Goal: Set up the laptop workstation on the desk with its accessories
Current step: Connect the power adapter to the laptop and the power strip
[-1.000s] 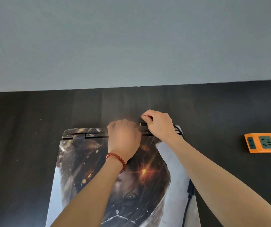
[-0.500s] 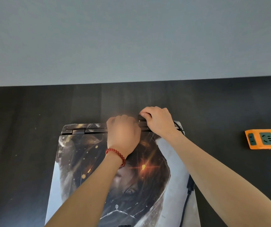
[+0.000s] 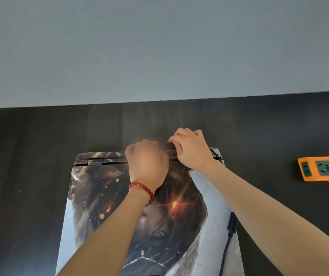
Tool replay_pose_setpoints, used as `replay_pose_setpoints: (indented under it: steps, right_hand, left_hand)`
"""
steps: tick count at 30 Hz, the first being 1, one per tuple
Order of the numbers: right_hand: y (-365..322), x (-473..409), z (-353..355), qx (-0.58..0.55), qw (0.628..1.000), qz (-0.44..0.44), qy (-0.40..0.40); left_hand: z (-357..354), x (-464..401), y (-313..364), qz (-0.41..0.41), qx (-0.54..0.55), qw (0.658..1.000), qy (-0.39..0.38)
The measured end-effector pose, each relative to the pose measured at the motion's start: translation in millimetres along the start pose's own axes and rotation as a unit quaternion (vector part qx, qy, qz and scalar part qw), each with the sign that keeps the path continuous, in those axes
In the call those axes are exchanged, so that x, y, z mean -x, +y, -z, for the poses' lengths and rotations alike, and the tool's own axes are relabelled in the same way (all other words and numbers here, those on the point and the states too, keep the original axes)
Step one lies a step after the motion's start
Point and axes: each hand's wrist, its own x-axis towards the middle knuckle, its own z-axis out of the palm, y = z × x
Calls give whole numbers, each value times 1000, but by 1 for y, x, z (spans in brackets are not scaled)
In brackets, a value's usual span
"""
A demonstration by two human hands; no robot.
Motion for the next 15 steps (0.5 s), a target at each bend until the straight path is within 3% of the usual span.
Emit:
replay_pose_setpoints:
  steps: [15]
  right_hand:
    - [2, 4, -4, 40, 997, 48, 44]
  left_hand:
    - [0, 1, -1, 7, 6, 1000, -6]
